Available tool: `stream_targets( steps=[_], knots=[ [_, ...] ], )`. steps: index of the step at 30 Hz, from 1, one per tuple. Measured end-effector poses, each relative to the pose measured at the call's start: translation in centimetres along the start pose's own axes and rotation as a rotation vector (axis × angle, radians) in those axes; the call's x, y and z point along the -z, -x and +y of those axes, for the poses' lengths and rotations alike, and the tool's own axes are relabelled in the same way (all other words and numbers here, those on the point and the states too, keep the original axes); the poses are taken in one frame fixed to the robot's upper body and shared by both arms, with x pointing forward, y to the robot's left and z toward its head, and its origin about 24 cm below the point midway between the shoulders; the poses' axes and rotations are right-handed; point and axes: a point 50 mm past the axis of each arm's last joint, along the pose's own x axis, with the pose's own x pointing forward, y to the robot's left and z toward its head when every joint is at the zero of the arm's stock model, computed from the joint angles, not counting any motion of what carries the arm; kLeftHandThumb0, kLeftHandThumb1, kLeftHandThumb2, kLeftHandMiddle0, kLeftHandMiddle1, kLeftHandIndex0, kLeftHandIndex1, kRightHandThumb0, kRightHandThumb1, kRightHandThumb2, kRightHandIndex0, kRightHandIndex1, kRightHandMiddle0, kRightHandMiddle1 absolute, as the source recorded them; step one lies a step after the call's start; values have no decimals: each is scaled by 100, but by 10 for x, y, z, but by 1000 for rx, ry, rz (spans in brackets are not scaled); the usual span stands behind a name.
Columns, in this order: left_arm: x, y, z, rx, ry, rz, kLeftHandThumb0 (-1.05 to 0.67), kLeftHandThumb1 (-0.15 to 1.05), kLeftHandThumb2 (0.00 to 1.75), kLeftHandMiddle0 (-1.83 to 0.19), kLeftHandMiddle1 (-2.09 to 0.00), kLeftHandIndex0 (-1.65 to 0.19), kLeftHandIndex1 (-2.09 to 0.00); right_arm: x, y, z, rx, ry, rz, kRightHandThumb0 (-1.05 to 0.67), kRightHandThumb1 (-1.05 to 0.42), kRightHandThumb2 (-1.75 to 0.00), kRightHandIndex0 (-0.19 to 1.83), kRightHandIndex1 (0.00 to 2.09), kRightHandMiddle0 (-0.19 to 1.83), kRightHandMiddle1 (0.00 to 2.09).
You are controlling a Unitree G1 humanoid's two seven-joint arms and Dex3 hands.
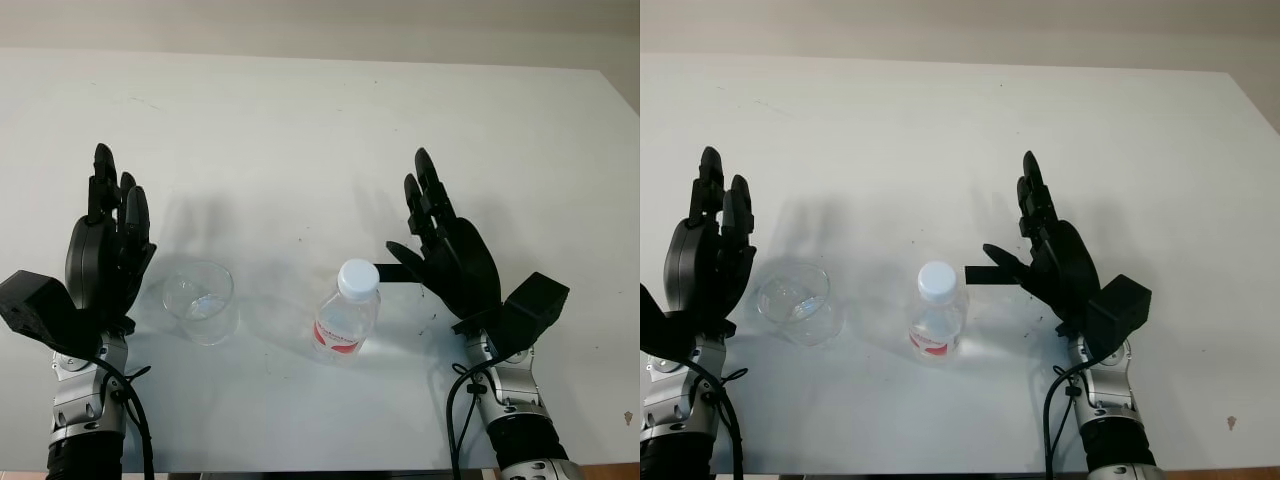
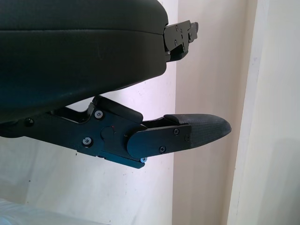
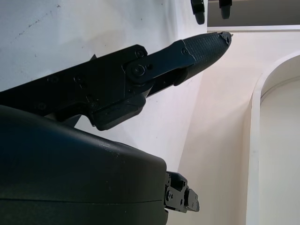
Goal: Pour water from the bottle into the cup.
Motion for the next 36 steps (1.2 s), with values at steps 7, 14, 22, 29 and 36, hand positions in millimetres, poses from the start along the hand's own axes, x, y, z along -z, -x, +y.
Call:
stream_targets(
  steps=[7,14,22,29,36],
  knots=[
    [0,0,0,0,-1,-1,-74,105,53,19,-2,19,0,0,0,1,-20,-6,-4,-89,-99,-5,-19,0,-19,0],
    [0,0,0,-2,-1,-1,-74,105,53,19,-1,19,0,0,6,-6,-228,-6,47,-90,-98,-5,-19,0,-19,0],
    [-1,1,2,-10,-2,-10,-74,105,53,19,-1,19,0,-49,18,-50,-421,194,18,-97,-96,-5,-19,0,-19,0],
    [-1,1,2,-1,-3,-10,-74,105,52,19,-3,18,-2,-54,27,-39,-527,194,45,-99,-97,-5,-19,0,-19,0],
    [-1,1,2,-1,-3,-10,-73,105,53,19,-2,19,-2,-42,28,-16,-628,176,89,-98,-97,-5,-19,0,-19,0]
  ],
)
